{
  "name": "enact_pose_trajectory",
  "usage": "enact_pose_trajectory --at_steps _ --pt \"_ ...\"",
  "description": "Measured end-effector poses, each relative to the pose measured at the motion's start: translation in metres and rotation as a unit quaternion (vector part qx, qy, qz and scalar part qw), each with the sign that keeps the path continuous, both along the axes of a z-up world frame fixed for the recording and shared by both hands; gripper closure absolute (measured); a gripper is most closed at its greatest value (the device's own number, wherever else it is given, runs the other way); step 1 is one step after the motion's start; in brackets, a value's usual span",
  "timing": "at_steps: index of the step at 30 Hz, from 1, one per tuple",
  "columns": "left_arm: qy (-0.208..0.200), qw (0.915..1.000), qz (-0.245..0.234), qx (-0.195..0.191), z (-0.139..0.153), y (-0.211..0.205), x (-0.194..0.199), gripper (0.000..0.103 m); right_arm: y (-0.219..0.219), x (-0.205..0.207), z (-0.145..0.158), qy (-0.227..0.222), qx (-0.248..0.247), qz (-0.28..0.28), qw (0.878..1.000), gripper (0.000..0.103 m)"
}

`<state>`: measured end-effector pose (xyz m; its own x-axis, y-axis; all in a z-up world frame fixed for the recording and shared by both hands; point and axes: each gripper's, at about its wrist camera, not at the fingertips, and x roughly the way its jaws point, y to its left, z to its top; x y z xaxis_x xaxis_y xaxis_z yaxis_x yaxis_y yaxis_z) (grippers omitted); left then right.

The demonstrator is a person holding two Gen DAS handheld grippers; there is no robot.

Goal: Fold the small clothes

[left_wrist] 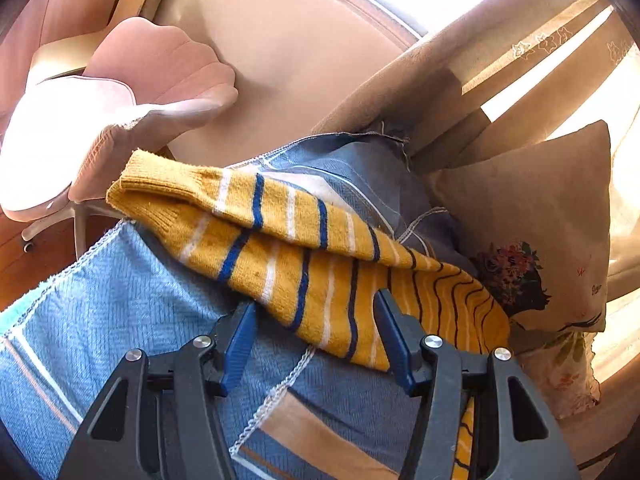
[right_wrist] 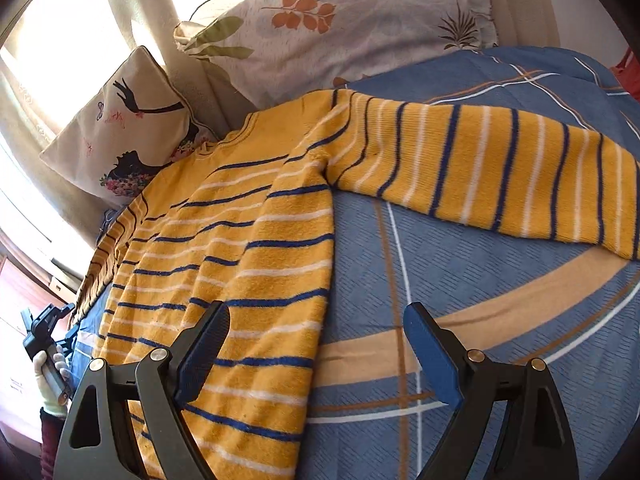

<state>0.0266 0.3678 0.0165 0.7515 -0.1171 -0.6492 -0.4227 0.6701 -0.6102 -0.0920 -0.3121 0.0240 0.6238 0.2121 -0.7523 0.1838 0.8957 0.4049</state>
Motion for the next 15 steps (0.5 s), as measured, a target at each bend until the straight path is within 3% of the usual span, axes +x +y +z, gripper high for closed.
enact_pose_trajectory --at_steps 2,3,5,7,10,15 --pt "-0.002 0.9999 0.011 -0.012 -0.001 0.010 0.009 0.047 0.009 0.009 -0.001 0.001 -0.002 0.008 1.000 0.011" --pt "0.006 0.9999 0.011 -0.012 0.000 0.013 0.014 0.060 0.013 0.013 -0.002 0.002 -0.003 0.012 1.000 0.011" --pt "0.024 0.9997 0.005 -0.004 0.005 0.015 0.021 0.095 0.020 0.019 -0.004 0.003 -0.005 0.020 1.000 0.011" --pt "0.011 0.9999 0.002 0.007 0.022 0.010 0.020 0.096 0.025 0.024 -0.007 0.004 -0.006 0.025 1.000 0.011" --pt "-0.022 0.9982 -0.020 0.052 0.061 -0.019 0.016 0.096 0.027 0.028 -0.008 0.000 -0.011 0.029 1.000 0.011" --pt "-0.076 0.9876 -0.127 0.051 0.107 -0.122 0.033 0.096 0.019 0.027 -0.009 -0.010 0.017 0.030 0.999 0.011"
